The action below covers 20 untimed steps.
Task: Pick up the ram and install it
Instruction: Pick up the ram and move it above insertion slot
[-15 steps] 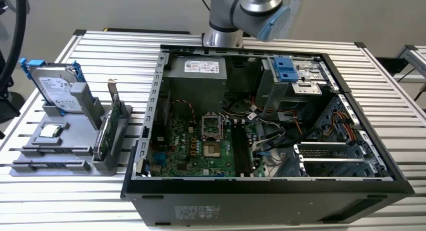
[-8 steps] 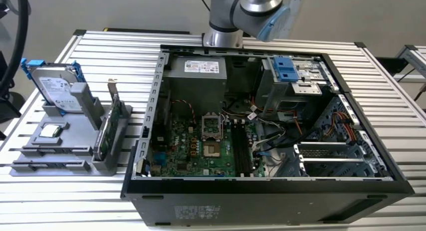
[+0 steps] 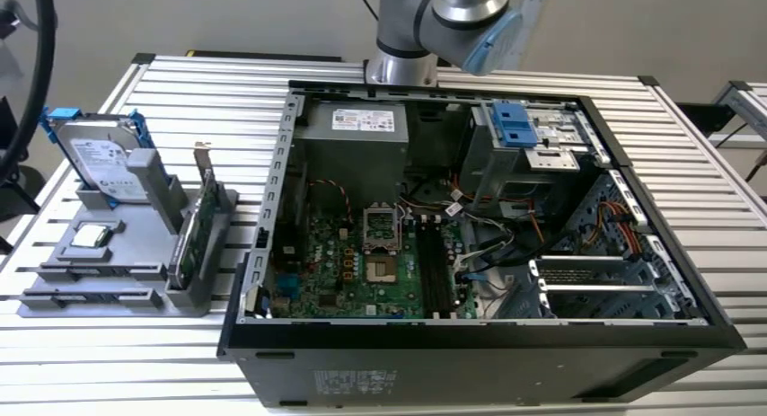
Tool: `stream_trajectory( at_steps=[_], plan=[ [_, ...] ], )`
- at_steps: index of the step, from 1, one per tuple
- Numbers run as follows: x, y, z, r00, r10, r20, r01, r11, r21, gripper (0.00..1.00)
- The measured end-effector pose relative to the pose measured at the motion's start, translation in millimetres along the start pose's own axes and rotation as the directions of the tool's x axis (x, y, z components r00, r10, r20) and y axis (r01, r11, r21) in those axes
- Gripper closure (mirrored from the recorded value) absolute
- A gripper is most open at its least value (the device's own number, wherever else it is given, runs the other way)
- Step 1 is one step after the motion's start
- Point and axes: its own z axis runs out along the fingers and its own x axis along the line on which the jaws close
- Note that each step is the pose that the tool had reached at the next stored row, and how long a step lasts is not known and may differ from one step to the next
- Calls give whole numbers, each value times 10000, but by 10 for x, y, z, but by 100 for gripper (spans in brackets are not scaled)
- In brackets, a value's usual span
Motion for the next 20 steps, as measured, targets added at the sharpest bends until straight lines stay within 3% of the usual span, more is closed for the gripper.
stream_trajectory(
  at_steps=[20],
  plan=[
    [-2,1,105,10000,0,0,0,10000,14,0]
  ],
)
